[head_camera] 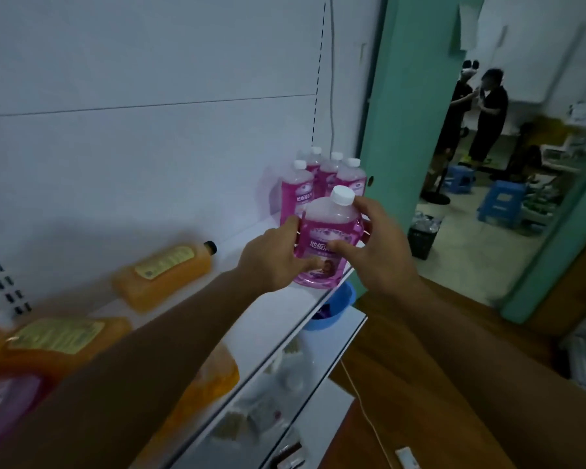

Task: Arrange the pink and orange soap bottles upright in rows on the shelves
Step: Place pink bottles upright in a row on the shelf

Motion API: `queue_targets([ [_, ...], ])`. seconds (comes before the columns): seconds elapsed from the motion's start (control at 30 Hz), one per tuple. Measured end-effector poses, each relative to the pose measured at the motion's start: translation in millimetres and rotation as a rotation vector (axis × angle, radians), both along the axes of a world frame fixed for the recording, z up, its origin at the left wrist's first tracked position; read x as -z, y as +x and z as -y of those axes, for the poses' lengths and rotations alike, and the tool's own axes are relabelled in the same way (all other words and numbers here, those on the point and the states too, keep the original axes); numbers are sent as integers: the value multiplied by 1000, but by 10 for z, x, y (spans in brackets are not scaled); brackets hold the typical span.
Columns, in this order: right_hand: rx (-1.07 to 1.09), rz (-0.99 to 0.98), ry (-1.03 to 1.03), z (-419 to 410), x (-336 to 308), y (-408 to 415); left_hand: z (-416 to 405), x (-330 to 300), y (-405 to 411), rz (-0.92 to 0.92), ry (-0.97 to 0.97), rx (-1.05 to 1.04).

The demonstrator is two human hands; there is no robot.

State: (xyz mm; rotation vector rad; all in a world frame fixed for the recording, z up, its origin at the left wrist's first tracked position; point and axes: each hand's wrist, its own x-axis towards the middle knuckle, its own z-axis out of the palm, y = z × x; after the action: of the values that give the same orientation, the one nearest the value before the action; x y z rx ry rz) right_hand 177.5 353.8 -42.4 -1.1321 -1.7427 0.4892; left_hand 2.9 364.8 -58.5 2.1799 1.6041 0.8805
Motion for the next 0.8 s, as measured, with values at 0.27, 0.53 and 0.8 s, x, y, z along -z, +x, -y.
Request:
queue_targets([
  [0.27, 9, 75, -44, -1333, 119, -98, -1301, 306, -72, 186, 49, -26],
  [0.53, -51, 181, -68, -2045, 240, -71, -1867, 444, 21, 169, -28, -167],
  [0.8, -166, 237, -40, -2323, 284, -37, -1906, 485, 181, 216, -5, -295],
])
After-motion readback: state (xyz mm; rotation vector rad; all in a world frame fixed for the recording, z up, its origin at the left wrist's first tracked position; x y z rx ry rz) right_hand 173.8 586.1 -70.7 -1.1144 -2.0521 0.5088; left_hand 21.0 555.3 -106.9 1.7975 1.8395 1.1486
